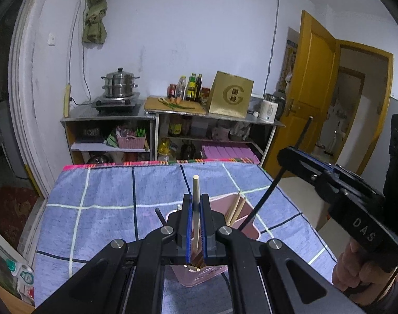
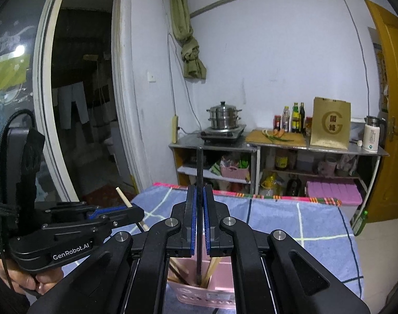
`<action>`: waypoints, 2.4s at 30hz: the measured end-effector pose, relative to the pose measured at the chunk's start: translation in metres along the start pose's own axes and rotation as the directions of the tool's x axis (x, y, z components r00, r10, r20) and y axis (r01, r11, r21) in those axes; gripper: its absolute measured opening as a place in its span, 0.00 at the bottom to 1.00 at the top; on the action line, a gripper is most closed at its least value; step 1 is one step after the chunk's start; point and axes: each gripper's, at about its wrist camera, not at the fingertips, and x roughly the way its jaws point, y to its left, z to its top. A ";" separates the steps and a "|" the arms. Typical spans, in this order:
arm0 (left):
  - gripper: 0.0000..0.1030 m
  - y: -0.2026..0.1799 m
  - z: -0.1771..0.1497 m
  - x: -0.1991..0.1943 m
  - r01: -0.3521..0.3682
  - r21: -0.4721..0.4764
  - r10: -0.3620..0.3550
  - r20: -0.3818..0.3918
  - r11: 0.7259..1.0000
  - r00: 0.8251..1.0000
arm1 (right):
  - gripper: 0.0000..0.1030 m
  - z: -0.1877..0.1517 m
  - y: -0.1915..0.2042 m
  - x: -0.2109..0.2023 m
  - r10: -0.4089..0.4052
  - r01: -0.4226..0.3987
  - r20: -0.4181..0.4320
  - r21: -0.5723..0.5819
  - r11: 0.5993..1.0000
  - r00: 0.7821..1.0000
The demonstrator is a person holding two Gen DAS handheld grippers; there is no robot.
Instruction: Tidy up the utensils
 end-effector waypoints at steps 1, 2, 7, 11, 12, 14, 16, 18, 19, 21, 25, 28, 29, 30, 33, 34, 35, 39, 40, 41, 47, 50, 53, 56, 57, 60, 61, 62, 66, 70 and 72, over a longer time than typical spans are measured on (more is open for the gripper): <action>0.05 0.001 -0.003 0.004 0.003 -0.001 -0.003 -0.009 1.000 1.000 | 0.04 -0.003 -0.002 0.003 0.001 -0.001 -0.010 0.001 1.000 1.000; 0.05 0.001 -0.004 0.007 0.005 -0.001 -0.005 -0.014 1.000 1.000 | 0.04 -0.006 -0.002 0.006 0.002 -0.002 -0.018 0.002 1.000 1.000; 0.05 0.006 -0.015 0.021 0.014 -0.011 -0.014 -0.045 1.000 0.999 | 0.04 -0.021 -0.005 0.020 0.005 -0.004 -0.066 0.007 1.000 0.998; 0.05 0.008 -0.023 0.033 0.018 -0.021 -0.020 -0.076 1.000 0.997 | 0.05 -0.032 -0.006 0.029 0.006 -0.006 -0.103 0.007 1.000 0.995; 0.05 0.009 -0.024 0.035 0.018 -0.022 -0.020 -0.082 1.000 0.996 | 0.05 -0.035 -0.006 0.032 0.008 -0.007 -0.114 0.008 1.000 0.993; 0.05 0.012 -0.028 0.041 0.016 -0.026 -0.019 -0.097 1.000 0.995 | 0.05 -0.039 -0.006 0.035 0.009 -0.008 -0.129 0.007 1.000 0.992; 0.05 0.014 -0.031 0.045 0.013 -0.029 -0.016 -0.109 0.999 0.994 | 0.05 -0.043 -0.007 0.038 0.007 -0.006 -0.143 0.007 1.000 0.990; 0.05 0.016 -0.034 0.049 0.006 -0.030 -0.009 -0.116 1.000 0.993 | 0.05 -0.047 -0.008 0.041 0.005 -0.003 -0.158 0.012 1.000 0.987; 0.05 0.017 -0.035 0.050 0.004 -0.034 -0.008 -0.120 0.999 0.993 | 0.05 -0.049 -0.009 0.041 0.002 0.000 -0.156 0.015 1.000 0.988; 0.05 0.020 -0.037 0.052 0.010 -0.043 -0.015 -0.126 0.999 0.992 | 0.05 -0.048 -0.011 0.041 -0.003 0.006 -0.154 0.021 1.000 0.988; 0.05 0.019 -0.037 0.051 -0.006 -0.028 0.002 -0.123 1.000 0.992 | 0.05 -0.046 -0.012 0.041 -0.008 0.011 -0.166 0.021 1.000 0.986; 0.08 0.016 -0.035 0.045 -0.015 -0.018 0.013 -0.110 1.000 0.994 | 0.07 -0.045 -0.012 0.040 -0.005 0.010 -0.177 0.023 1.000 0.984; 0.12 0.014 -0.035 0.042 -0.018 -0.016 0.016 -0.105 1.000 0.994 | 0.11 -0.045 -0.011 0.038 -0.009 0.013 -0.174 0.021 1.000 0.985; 0.16 0.013 -0.034 0.038 -0.019 -0.013 0.017 -0.097 1.000 0.995 | 0.13 -0.045 -0.011 0.035 -0.008 0.011 -0.169 0.021 1.000 0.986; 0.25 0.007 -0.031 0.024 -0.031 0.003 0.031 -0.063 1.000 0.998 | 0.14 -0.044 -0.008 0.028 -0.003 0.006 -0.159 0.017 1.000 0.987; 0.29 0.005 -0.031 0.020 -0.036 0.006 0.036 -0.055 0.999 0.998 | 0.14 -0.043 -0.007 0.024 -0.007 0.009 -0.153 0.013 1.000 0.988; 0.34 0.003 -0.030 0.015 -0.043 0.010 0.043 -0.044 0.999 0.998 | 0.14 -0.043 -0.006 0.020 -0.008 0.010 -0.147 0.011 1.000 0.989; 0.38 -0.004 -0.030 -0.006 -0.062 0.018 0.062 -0.007 0.998 0.998 | 0.15 -0.041 -0.004 0.004 -0.015 0.015 -0.125 0.005 1.000 0.992; 0.38 -0.007 -0.031 -0.012 -0.071 0.024 0.071 0.006 0.997 0.997 | 0.16 -0.041 -0.004 -0.002 -0.014 0.015 -0.119 0.006 1.000 0.993; 0.39 -0.008 -0.032 -0.017 -0.077 0.028 0.077 0.014 0.997 0.997 | 0.17 -0.041 -0.003 -0.006 -0.014 0.015 -0.115 0.006 1.000 0.993; 0.39 -0.025 -0.047 -0.049 -0.100 0.046 0.097 0.065 0.994 0.993 | 0.20 -0.047 0.004 -0.038 -0.020 0.020 -0.087 -0.008 1.000 0.996; 0.39 -0.033 -0.059 -0.063 -0.105 0.049 0.101 0.082 0.993 0.991 | 0.20 -0.054 0.009 -0.053 -0.030 0.029 -0.078 -0.019 0.999 0.996; 0.39 -0.040 -0.071 -0.072 -0.114 0.044 0.109 0.089 0.993 0.990 | 0.20 -0.062 0.013 -0.067 -0.033 0.031 -0.071 -0.023 0.999 0.997; 0.39 -0.046 -0.087 -0.078 -0.122 0.042 0.118 0.088 0.992 0.989 | 0.20 -0.074 0.018 -0.080 -0.038 0.036 -0.068 -0.028 0.999 0.997; 0.39 -0.047 -0.092 -0.080 -0.126 0.043 0.122 0.090 0.991 0.988 | 0.20 -0.078 0.020 -0.084 -0.042 0.040 -0.066 -0.032 0.999 0.997; 0.39 -0.052 -0.112 -0.084 -0.141 0.041 0.137 0.093 0.989 0.986 | 0.20 -0.090 0.024 -0.094 -0.049 0.047 -0.063 -0.039 0.998 0.997; 0.39 -0.054 -0.120 -0.084 -0.139 0.037 0.135 0.088 0.990 0.987 | 0.20 -0.094 0.025 -0.097 -0.051 0.049 -0.064 -0.041 0.998 0.997; 0.39 -0.055 -0.125 -0.085 -0.138 0.033 0.134 0.086 0.990 0.987 | 0.20 -0.099 0.026 -0.100 -0.053 0.051 -0.067 -0.040 0.998 0.996; 0.39 -0.063 -0.149 -0.089 -0.151 0.037 0.147 0.090 0.988 0.985 | 0.20 -0.116 0.029 -0.110 -0.057 0.054 -0.075 -0.035 0.998 0.996; 0.39 -0.072 -0.172 -0.096 -0.157 0.050 0.152 0.103 0.986 0.983 | 0.20 -0.133 0.033 -0.123 -0.069 0.067 -0.078 -0.031 0.997 0.995; 0.39 -0.074 -0.180 -0.099 -0.158 0.050 0.152 0.104 0.986 0.983 | 0.21 -0.143 0.035 -0.128 -0.077 0.074 -0.083 -0.033 0.997 0.994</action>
